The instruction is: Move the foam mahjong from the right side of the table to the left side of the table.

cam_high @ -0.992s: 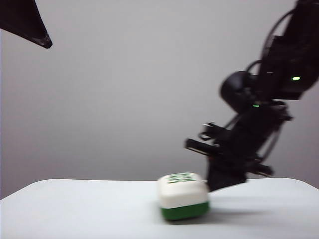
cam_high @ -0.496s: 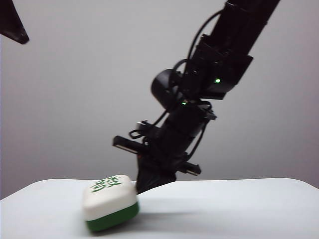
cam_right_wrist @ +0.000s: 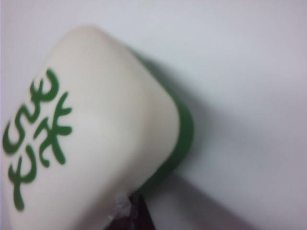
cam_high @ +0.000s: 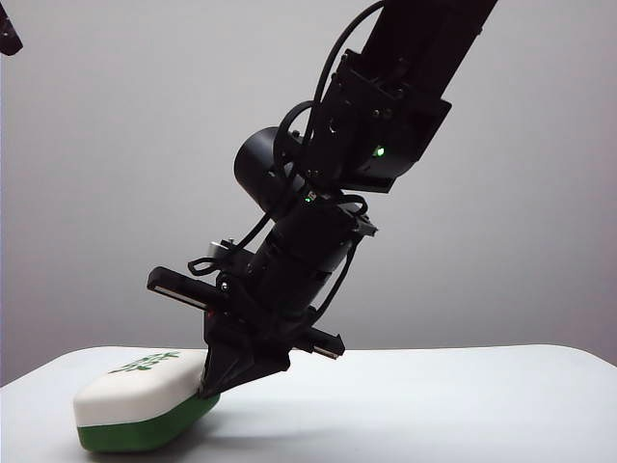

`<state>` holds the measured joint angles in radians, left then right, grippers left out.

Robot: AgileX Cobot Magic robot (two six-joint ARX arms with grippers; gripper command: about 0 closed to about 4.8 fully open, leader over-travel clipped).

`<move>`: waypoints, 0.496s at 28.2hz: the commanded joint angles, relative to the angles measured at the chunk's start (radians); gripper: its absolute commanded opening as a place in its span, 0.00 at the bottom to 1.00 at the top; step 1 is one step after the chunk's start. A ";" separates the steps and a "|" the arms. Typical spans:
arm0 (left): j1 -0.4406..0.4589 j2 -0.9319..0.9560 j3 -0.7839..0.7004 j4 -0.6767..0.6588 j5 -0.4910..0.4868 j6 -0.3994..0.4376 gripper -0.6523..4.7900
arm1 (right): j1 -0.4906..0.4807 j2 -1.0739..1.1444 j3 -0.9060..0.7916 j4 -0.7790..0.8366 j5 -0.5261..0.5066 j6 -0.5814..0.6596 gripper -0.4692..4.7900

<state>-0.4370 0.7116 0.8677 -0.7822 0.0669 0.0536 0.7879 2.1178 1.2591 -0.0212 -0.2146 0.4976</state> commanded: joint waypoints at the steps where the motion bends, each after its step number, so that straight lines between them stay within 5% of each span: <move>1: 0.001 -0.003 0.002 -0.015 -0.003 0.021 0.11 | -0.003 0.025 0.033 0.040 -0.002 0.028 0.08; 14: 0.001 -0.011 0.002 -0.108 -0.003 0.025 0.11 | 0.066 0.155 0.312 -0.114 -0.050 0.051 0.08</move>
<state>-0.4362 0.7059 0.8677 -0.8890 0.0666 0.0750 0.8444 2.2726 1.5688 -0.1143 -0.2623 0.5461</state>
